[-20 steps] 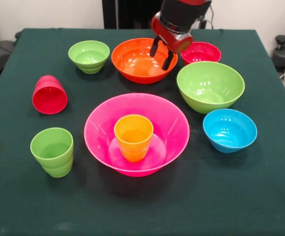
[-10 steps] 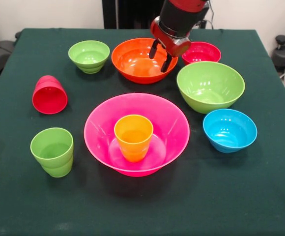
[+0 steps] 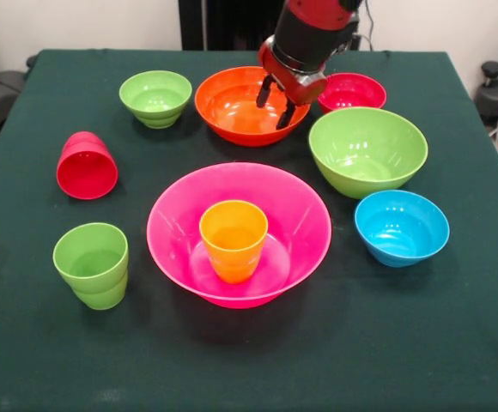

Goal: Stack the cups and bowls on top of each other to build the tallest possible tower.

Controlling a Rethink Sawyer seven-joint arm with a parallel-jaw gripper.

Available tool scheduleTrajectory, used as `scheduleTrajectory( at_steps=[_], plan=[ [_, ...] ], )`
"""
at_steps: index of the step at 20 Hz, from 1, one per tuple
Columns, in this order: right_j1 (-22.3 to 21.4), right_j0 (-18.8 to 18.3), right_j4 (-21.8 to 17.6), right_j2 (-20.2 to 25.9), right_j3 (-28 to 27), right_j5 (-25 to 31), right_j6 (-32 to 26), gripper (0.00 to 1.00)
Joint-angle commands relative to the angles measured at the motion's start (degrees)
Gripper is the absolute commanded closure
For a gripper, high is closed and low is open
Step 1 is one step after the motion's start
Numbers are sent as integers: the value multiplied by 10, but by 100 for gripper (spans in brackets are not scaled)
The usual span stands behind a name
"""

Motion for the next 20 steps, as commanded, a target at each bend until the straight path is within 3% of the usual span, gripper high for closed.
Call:
scheduleTrajectory(
  at_steps=[1, 20],
  plan=[
    [23, -8, -23, 73, -7, -48, 26, 0],
    [-12, -7, -18, 71, 3, 6, 18, 0]
  ],
)
